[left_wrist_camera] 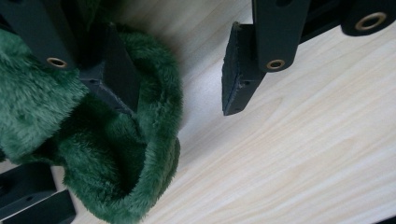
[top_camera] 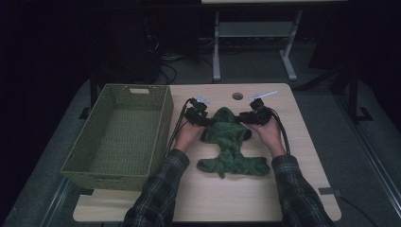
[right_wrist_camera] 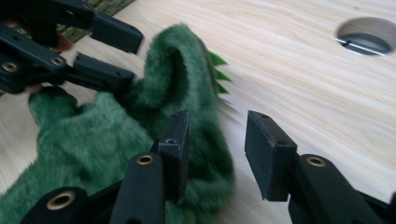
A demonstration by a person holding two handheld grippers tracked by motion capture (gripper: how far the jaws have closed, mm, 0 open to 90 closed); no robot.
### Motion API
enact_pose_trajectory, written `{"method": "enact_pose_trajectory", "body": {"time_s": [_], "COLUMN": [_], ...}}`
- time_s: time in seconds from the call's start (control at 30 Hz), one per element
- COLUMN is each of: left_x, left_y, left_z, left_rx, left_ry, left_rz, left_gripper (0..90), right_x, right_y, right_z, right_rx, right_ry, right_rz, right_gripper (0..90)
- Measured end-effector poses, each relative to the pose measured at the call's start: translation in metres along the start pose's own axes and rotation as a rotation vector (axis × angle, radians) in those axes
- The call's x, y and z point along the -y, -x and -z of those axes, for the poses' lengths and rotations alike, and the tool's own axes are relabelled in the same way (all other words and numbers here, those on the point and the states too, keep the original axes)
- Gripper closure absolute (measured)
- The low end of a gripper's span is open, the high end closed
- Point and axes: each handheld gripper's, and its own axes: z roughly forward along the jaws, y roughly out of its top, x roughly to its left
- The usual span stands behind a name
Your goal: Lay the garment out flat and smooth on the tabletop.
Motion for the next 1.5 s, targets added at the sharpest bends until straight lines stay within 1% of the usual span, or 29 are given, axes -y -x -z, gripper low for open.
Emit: {"method": "enact_pose_trajectory", "body": {"time_s": [0.03,0.07,0.13,0.23,0.3,0.37,0.43,0.47,0.5,0.53,0.57,0.63,0.67,0.7,0.73,0.8,0.87,0.93,1.03,1.07,1.1,1.17,1.23,1.27,1.3,1.37,1.4,1.43,1.5], "left_x": [0.001,0.001,0.003,0.006,0.007,0.008,0.008,0.008,0.008,0.007,0.007,0.004,0.002,0.001,0.0,-0.001,-0.002,-0.001,0.004,0.006,0.007,0.008,0.008,0.009,0.01,0.01,0.01,0.008,0.005], "left_y": [-0.001,-0.001,-0.003,-0.003,-0.003,-0.003,-0.002,-0.002,-0.001,-0.001,0.0,0.001,0.0,0.0,-0.001,-0.004,-0.004,-0.002,-0.001,0.0,0.0,0.001,0.001,0.001,0.0,-0.001,-0.002,-0.002,-0.002], "left_z": [-0.001,-0.003,-0.006,-0.01,-0.012,-0.014,-0.014,-0.014,-0.013,-0.012,-0.011,-0.006,-0.003,-0.001,0.002,0.005,0.005,0.001,-0.01,-0.014,-0.015,-0.018,-0.019,-0.02,-0.022,-0.021,-0.019,-0.016,-0.008], "left_rx": [0.004,0.004,0.019,0.038,0.05,0.06,0.069,0.073,0.074,0.066,0.057,0.036,0.027,0.017,0.001,-0.004,-0.01,-0.02,-0.032,-0.03,-0.03,-0.028,-0.032,-0.029,-0.026,-0.026,-0.021,-0.019,-0.015], "left_ry": [-0.006,-0.015,-0.031,-0.051,-0.058,-0.075,-0.09,-0.096,-0.1,-0.107,-0.096,-0.066,-0.056,-0.034,-0.023,0.014,0.038,0.033,-0.005,-0.004,-0.009,-0.012,-0.02,-0.027,-0.033,-0.034,-0.026,-0.013,0.004], "left_rz": [0.002,0.0,0.006,0.001,-0.002,-0.017,-0.026,-0.032,-0.035,-0.05,-0.049,-0.04,-0.046,-0.039,-0.044,-0.027,-0.029,-0.041,-0.056,-0.046,-0.049,-0.052,-0.062,-0.058,-0.052,-0.04,-0.03,-0.025,-0.034], "left_gripper": [46.7,47.1,48.6,53.7,57.4,65.0,77.8,81.8,84.7,86.1,86.6,87.0,87.2,87.2,87.2,87.2,87.3,87.0,86.5,86.4,86.4,86.4,86.0,85.3,83.8,78.1,73.7,72.0,70.8], "right_x": [-0.001,-0.001,-0.001,0.001,0.003,0.004,0.005,0.006,0.007,0.007,0.007,0.007,0.007,0.006,0.006,0.006,0.008,0.011,0.018,0.021,0.025,0.031,0.036,0.037,0.037,0.036,0.036,0.035,0.033], "right_y": [-0.002,-0.003,-0.002,-0.003,-0.003,-0.003,-0.003,-0.002,-0.001,0.0,0.0,0.002,0.003,0.004,0.005,0.01,0.013,0.015,0.018,0.019,0.02,0.023,0.024,0.025,0.026,0.024,0.024,0.023,0.022], "right_z": [-0.003,-0.007,-0.016,-0.023,-0.023,-0.022,-0.019,-0.017,-0.015,-0.013,-0.01,-0.003,0.002,0.006,0.011,0.019,0.024,0.022,0.013,0.01,0.006,0.001,-0.001,0.0,0.0,0.001,0.002,0.005,0.012], "right_rx": [0.002,0.004,0.0,0.007,-0.007,-0.001,-0.004,0.0,0.003,0.003,0.013,0.025,0.032,0.039,0.048,0.06,0.058,0.065,0.097,0.099,0.103,0.096,0.098,0.093,0.091,0.101,0.1,0.094,0.079], "right_ry": [0.002,-0.01,-0.061,-0.091,-0.09,-0.101,-0.097,-0.089,-0.09,-0.083,-0.088,-0.077,-0.067,-0.056,-0.045,-0.027,-0.017,-0.024,-0.043,-0.054,-0.063,-0.077,-0.067,-0.06,-0.057,-0.063,-0.057,-0.05,-0.023], "right_rz": [0.002,0.005,0.0,0.01,0.013,0.023,0.024,0.034,0.026,0.032,0.03,0.033,0.029,0.033,0.034,0.036,0.024,0.02,0.024,0.014,0.008,-0.003,-0.007,-0.02,-0.024,-0.02,-0.012,-0.016,-0.021], "right_gripper": [60.3,60.8,61.0,70.3,76.7,81.8,85.1,85.9,86.2,86.4,86.5,86.5,86.5,86.6,86.7,86.8,87.1,87.1,87.0,87.0,87.0,87.0,86.9,86.7,85.7,78.5,75.5,71.9,69.2]}}
